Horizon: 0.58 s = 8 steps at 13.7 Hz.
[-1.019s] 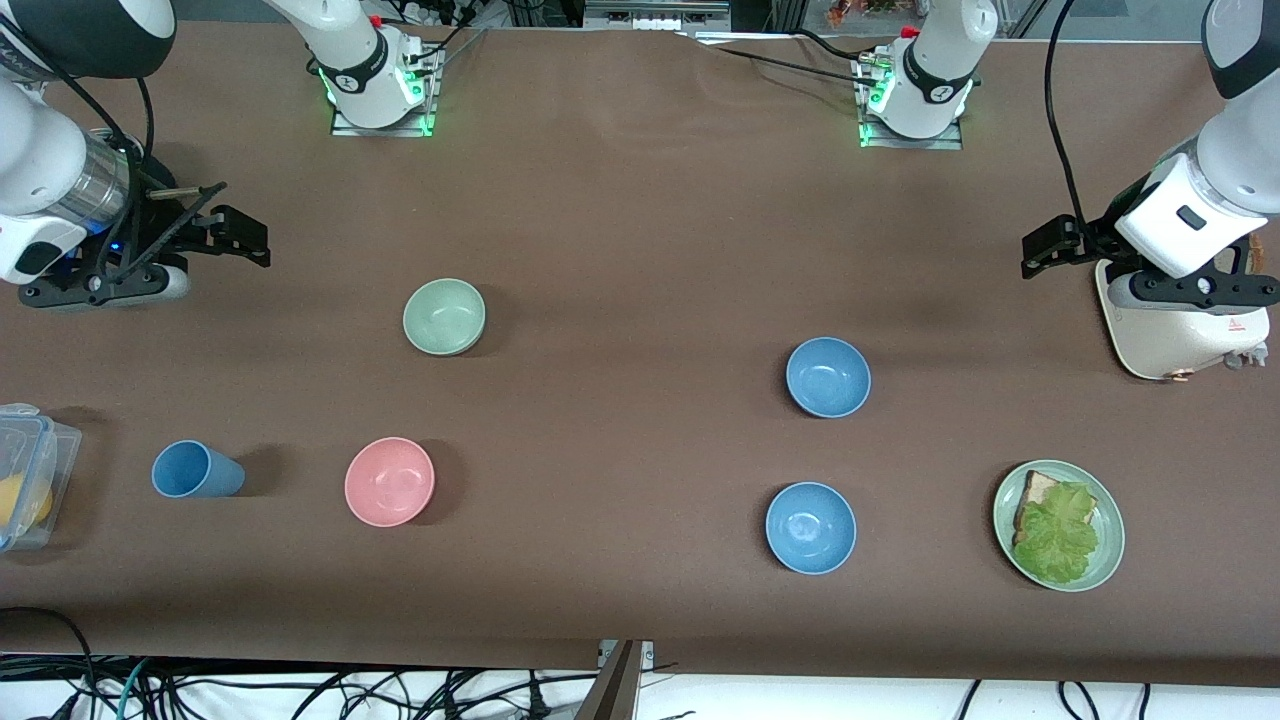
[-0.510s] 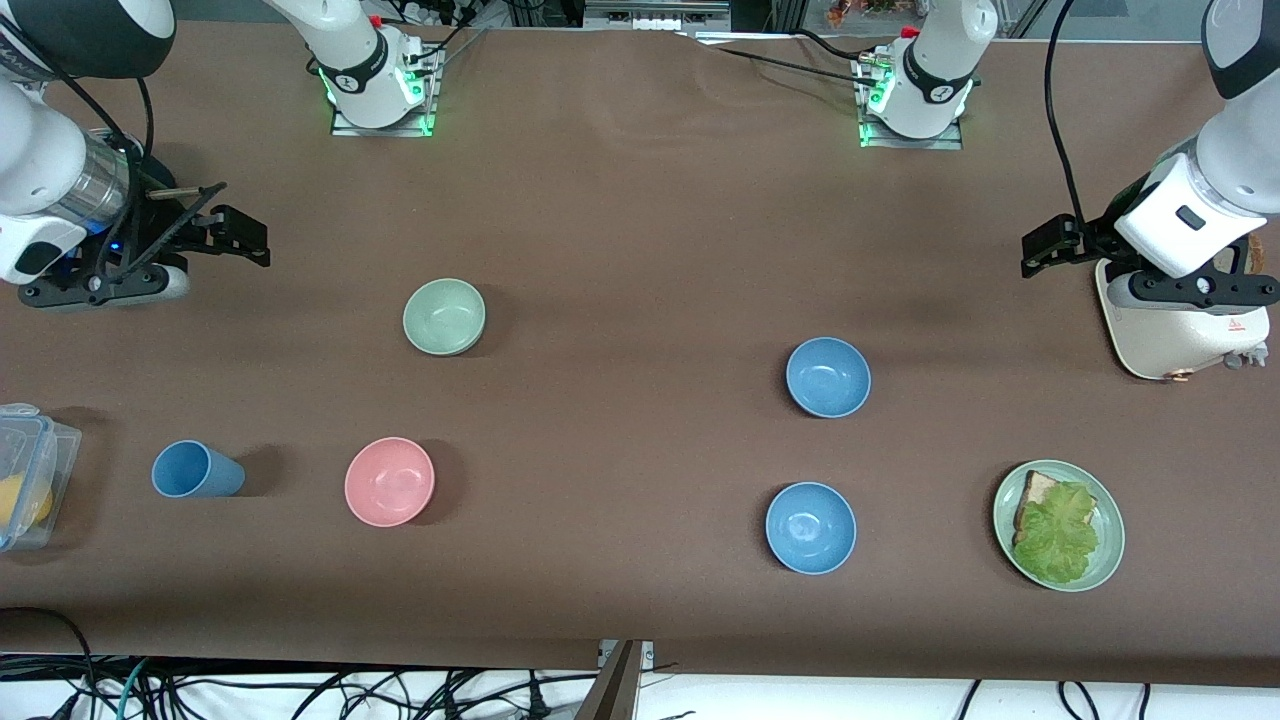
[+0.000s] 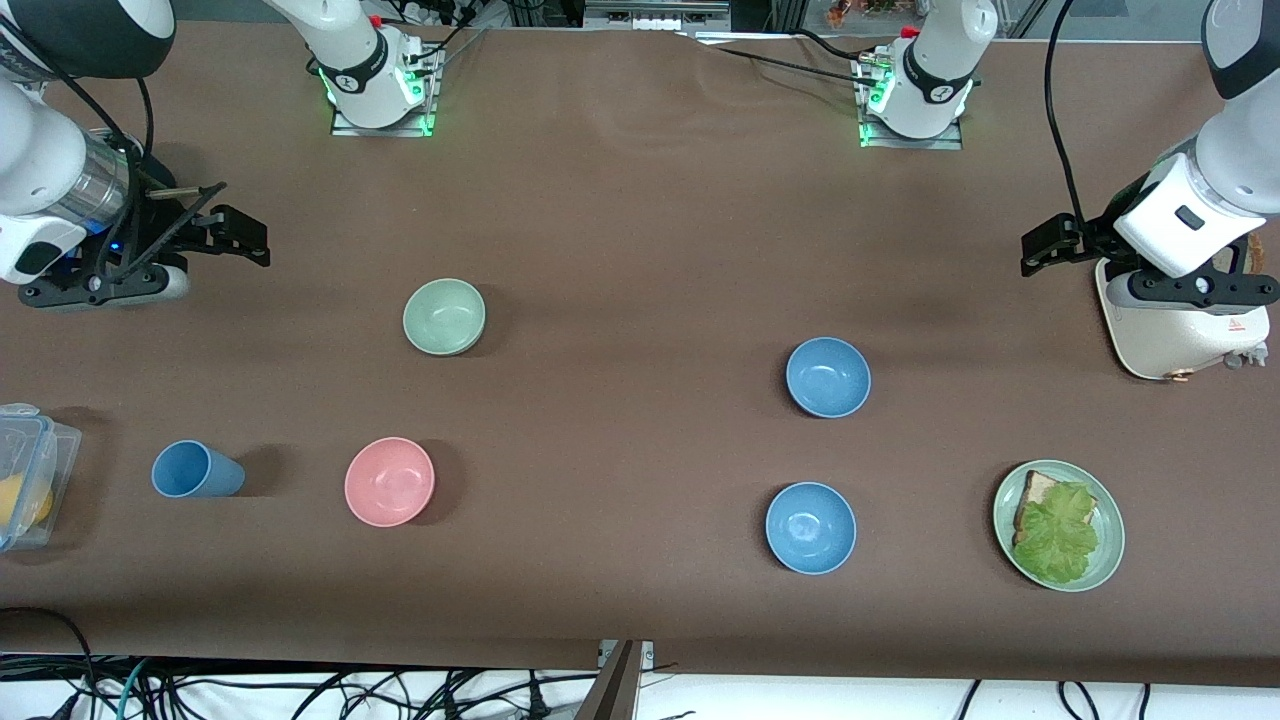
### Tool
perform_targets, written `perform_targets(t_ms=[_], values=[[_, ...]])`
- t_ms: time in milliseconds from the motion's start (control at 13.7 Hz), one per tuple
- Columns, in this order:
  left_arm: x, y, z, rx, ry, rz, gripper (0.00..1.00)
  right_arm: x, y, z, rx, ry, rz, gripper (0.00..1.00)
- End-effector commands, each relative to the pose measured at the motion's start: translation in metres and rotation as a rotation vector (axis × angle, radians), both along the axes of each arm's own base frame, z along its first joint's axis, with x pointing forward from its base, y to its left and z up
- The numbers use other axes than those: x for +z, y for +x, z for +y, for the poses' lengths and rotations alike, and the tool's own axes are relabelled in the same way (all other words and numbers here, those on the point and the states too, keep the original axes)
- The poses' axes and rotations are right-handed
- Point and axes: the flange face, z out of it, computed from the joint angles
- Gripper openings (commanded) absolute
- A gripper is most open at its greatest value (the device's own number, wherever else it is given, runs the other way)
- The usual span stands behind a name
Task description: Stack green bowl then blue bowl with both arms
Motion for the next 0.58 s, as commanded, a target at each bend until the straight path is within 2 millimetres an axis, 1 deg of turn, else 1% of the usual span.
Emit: perform_targets(t_ms=[0,291,437,510], values=[[0.007,-0.001,0.0,0.004,0.013,0.002,1.0,0.004,-0.003,-0.004,0.012,-0.012,0.009,1.0],[0.007,0.0,0.001,0.005,0.013,0.002,1.0,-0.005,-0.006,-0.003,0.005,-0.01,0.032,1.0],[0.007,0.0,0.001,0.005,0.013,0.002,1.0,-0.017,-0.007,-0.002,0.003,-0.009,0.045,1.0],[0.007,0.0,0.001,0.005,0.013,0.002,1.0,-0.028,-0.006,-0.001,0.002,-0.006,0.047,1.0]])
